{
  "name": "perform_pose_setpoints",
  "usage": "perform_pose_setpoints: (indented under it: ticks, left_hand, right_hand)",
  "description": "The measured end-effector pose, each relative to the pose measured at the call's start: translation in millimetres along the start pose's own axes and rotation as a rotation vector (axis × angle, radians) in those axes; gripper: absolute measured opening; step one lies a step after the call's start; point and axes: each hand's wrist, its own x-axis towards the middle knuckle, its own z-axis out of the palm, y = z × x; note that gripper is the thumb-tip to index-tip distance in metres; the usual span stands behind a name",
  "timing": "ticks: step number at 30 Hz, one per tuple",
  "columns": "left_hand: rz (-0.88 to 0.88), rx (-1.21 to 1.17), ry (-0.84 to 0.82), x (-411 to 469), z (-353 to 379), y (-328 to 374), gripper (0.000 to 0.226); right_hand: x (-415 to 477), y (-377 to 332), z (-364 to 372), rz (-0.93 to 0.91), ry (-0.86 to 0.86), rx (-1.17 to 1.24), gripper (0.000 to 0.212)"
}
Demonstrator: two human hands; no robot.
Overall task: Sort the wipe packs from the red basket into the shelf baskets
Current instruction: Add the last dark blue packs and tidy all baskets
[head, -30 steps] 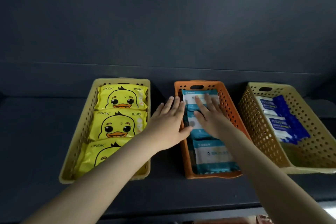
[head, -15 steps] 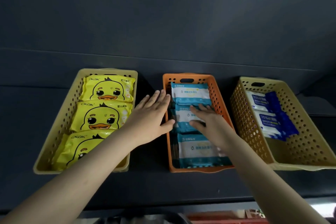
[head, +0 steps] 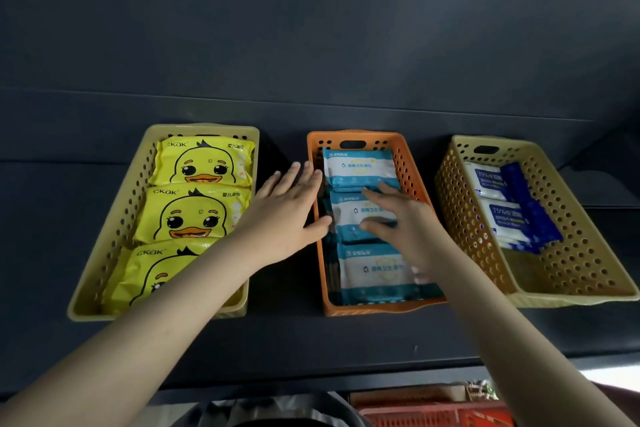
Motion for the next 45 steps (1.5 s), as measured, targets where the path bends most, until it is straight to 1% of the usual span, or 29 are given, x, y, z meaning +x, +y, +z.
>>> perform_pose_setpoints:
  ticks: [2, 4, 6, 8, 11, 16, 20, 24, 26, 30, 32, 35, 37, 42, 45]
  left_hand:
    - [-0.002, -0.006, -0.002, -0.1, -0.1, 0.0, 0.076]
    - [-0.003, -0.012, 0.0, -0.2, 0.0, 0.1, 0.076]
    - [0.002, -0.016, 0.006, -0.1, 0.2, -0.1, 0.076]
    - [0.006, -0.018, 0.01, -0.1, 0.6, -0.2, 0.076]
    - [0.017, -0.031, 0.004, -0.4, 0.1, -1.2, 0.076]
    - [0.036, -0.044, -0.003, 0.1, -1.7, -3.2, 0.076]
    - [0.051, -0.045, -0.007, 1.9, -2.3, -4.7, 0.076]
    - [0.079, -0.063, -0.026, 4.2, -3.2, -7.3, 0.076]
    - [0.093, -0.071, -0.04, 5.5, -4.6, -8.6, 0.077]
    - [0.073, -0.082, -0.083, 11.8, -12.7, -2.8, 0.08]
    - [0.047, -0.081, -0.068, 17.2, -17.9, 7.7, 0.077]
    - [0.064, -0.106, -0.046, 29.1, -25.7, 31.3, 0.072]
    - [0.091, -0.118, -0.022, 39.4, -29.9, 52.5, 0.071]
    - [0.221, -0.159, -0.004, 72.5, -24.9, 119.0, 0.07]
    - [0.276, -0.145, -0.038, 96.5, -15.3, 154.8, 0.076]
  right_hand:
    - [-11.0, -3.4, -7.8, -0.026, 0.015, -0.01, 0.056]
    - [-24.5, -4.8, -12.4, -0.012, -0.071, -0.018, 0.048]
    - [-34.5, -5.1, -11.2, 0.051, -0.188, 0.011, 0.042]
    - [-36.5, -5.4, -7.0, 0.095, -0.216, 0.009, 0.04]
    - [-34.6, -8.5, -5.7, 0.107, -0.22, -0.053, 0.038]
    - [-38.4, -12.9, -11.3, 0.084, -0.284, -0.118, 0.042]
    - [-39.8, -16.9, -14.7, 0.129, -0.221, -0.057, 0.04]
    - [-43.6, -18.1, -11.6, 0.18, -0.22, -0.034, 0.034]
    - [-47.6, -17.9, -12.4, 0.165, -0.114, -0.021, 0.032]
    - [-59.0, -15.6, -27.2, 0.15, 0.237, 0.049, 0.03]
    - [-64.0, -5.6, -38.4, 0.155, 0.347, 0.039, 0.033]
    - [-67.5, 23.7, -59.4, 0.253, 0.46, 0.095, 0.036]
    - [-65.5, 46.9, -73.3, 0.303, 0.455, 0.111, 0.04]
    - [-46.1, 107.8, -99.3, 0.316, 0.326, 0.039, 0.045]
    - [-27.4, 144.5, -108.0, 0.35, 0.233, 0.046, 0.049]
